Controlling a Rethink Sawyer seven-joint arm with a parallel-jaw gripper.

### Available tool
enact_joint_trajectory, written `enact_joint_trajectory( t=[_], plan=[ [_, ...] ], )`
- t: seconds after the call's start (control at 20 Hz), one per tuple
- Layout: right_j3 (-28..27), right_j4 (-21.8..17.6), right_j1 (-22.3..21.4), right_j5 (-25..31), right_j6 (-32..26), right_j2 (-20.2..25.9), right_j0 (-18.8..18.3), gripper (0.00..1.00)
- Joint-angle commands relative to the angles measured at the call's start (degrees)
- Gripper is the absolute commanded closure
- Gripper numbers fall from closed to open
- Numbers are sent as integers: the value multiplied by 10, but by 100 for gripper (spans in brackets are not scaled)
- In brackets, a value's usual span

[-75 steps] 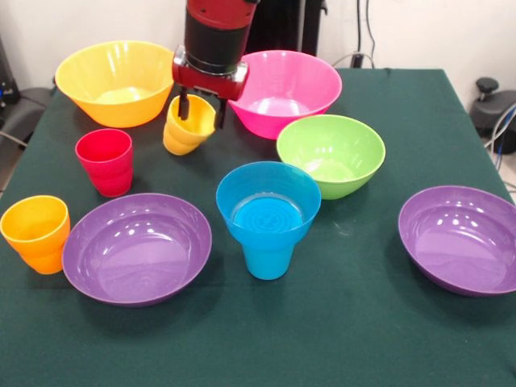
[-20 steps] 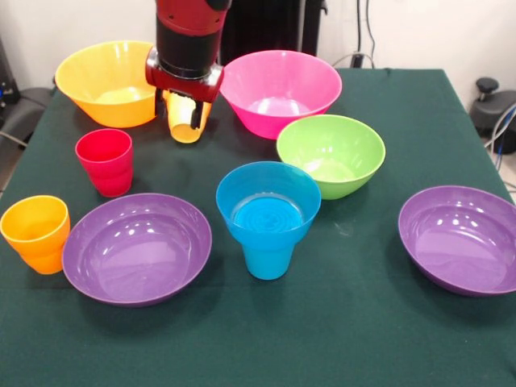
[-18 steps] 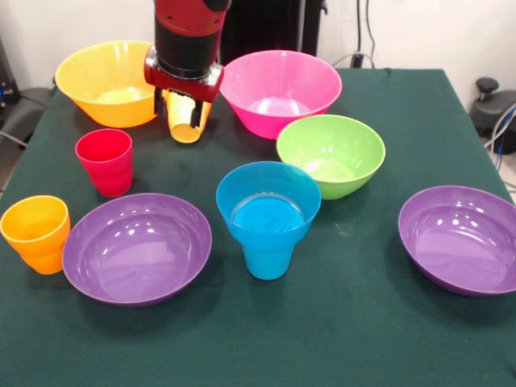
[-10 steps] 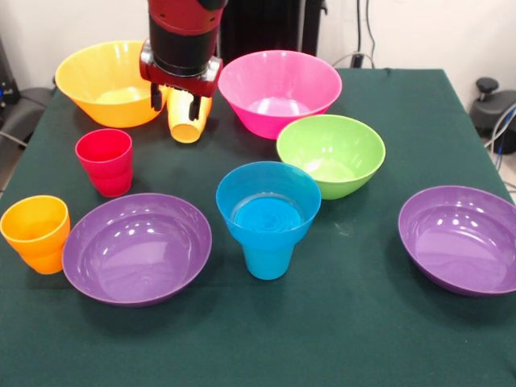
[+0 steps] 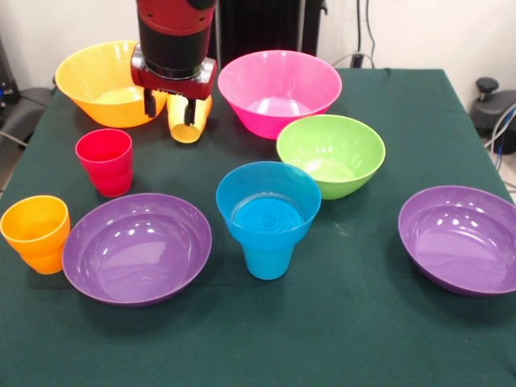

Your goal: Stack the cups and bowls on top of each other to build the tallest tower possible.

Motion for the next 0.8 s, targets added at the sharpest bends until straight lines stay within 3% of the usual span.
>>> enact_joint_trajectory(
  t=[0.05,0.8],
  plan=[
    [-47,-19,20,34,-187,55,-2,0],
    [-93,-42,43,47,-239,55,-2,0]
  ],
)
